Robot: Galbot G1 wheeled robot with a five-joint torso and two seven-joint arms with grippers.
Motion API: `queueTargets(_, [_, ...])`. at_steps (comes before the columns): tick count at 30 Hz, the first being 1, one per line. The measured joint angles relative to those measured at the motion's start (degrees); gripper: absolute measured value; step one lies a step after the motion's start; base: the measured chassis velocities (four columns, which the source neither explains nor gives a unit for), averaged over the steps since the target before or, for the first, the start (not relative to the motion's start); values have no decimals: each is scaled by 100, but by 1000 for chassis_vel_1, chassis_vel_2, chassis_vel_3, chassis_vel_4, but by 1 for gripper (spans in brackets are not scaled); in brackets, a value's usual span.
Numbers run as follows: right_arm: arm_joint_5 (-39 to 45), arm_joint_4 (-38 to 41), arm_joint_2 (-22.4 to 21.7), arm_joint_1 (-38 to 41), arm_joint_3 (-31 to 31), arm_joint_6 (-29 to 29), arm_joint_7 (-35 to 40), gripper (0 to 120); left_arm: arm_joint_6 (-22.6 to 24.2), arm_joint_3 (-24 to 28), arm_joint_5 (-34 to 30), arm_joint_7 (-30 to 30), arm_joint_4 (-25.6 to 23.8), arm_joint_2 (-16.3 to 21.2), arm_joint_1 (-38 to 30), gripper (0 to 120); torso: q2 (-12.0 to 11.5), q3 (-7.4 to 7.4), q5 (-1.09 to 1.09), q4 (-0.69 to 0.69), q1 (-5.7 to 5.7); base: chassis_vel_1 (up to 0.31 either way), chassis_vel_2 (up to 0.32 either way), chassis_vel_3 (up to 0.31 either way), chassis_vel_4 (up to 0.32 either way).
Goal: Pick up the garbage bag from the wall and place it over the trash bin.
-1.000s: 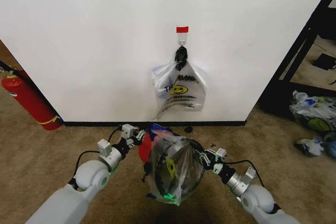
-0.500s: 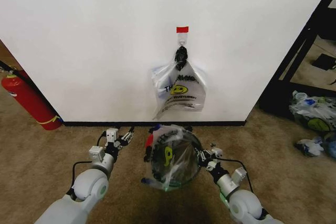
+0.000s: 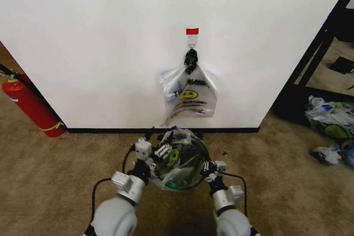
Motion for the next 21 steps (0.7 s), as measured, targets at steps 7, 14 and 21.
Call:
queueTargets(7, [-237,-16,-28,89,-44,97,-180,0,771,666,-651,-926,-138,165,9,30,0,0,0,0,0,0,0,0,0])
queueTargets(14, [-827,46,-186,60,-11,356,-623,0,1439,846,-1840,-1638,-99,245,-541,5,0,0,0,-1,1,0,0,0,0])
queueTargets(21, [-1073,174,-256,20,21,472,-751,0,1615,884,-1874,-2141,255,91,-838,0,0,0,0,0,1,0,0,0,0])
